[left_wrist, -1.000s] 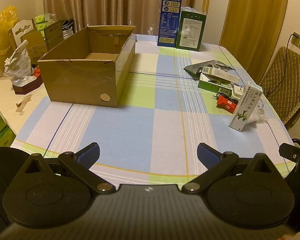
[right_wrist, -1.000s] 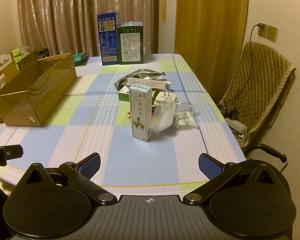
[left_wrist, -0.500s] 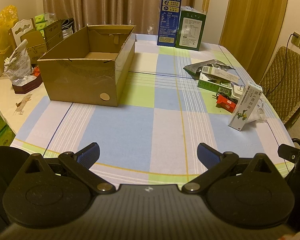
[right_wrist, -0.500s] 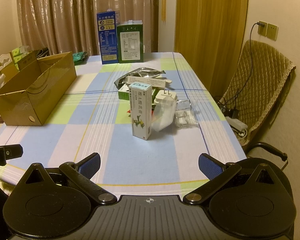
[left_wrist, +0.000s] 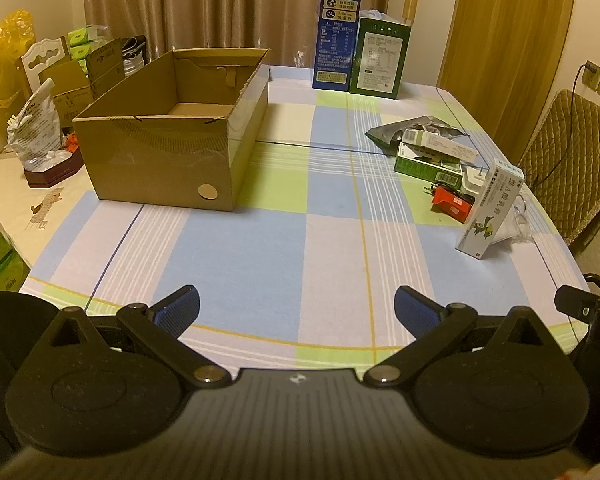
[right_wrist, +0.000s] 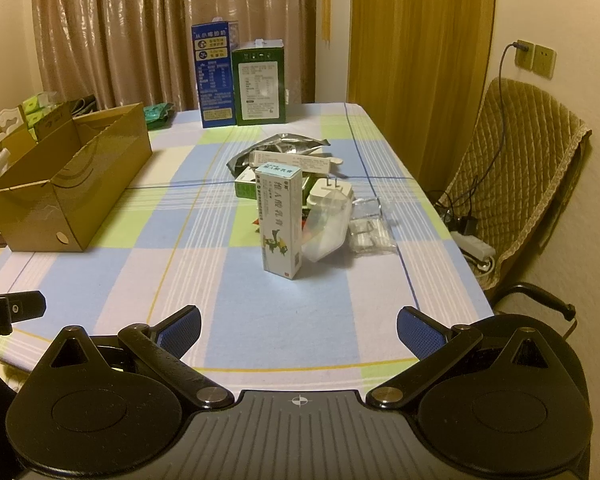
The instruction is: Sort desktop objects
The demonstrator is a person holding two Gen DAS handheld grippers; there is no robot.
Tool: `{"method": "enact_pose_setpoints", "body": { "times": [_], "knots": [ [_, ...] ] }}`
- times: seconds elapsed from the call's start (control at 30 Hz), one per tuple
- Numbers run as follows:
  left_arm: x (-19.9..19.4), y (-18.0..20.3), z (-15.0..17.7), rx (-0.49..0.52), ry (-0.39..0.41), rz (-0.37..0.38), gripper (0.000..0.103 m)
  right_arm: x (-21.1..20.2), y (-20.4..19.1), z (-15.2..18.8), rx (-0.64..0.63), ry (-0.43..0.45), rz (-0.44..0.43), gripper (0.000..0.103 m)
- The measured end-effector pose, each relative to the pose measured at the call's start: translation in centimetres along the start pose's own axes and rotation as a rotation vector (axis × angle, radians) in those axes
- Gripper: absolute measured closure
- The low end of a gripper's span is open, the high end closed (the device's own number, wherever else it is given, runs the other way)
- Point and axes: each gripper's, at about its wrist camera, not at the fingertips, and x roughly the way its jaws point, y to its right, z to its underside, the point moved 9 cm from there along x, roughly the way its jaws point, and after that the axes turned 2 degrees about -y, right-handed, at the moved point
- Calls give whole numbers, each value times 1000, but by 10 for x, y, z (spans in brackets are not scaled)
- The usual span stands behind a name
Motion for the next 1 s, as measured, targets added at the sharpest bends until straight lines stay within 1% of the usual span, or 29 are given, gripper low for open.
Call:
{"method": "enact_pose_setpoints", "body": {
  "times": [0.3,0.6,0.7,0.9,1.0],
  "knots": [
    [0,0,0,-7,-1,0,1,3,1,3,2,-13,0,2],
    [2,4,-1,9,-10,4,1,9,6,4,20,-25,-4,2],
    [2,6,-1,18,-7,14,1,12,10,4,30,-28,-1,2],
    [8,14,-1,36,-28,24,1,16,17,6,44,-33,7,2],
    [11,18,0,39,-33,42,1,17,19,5,43,-32,5,2]
  ]
}}
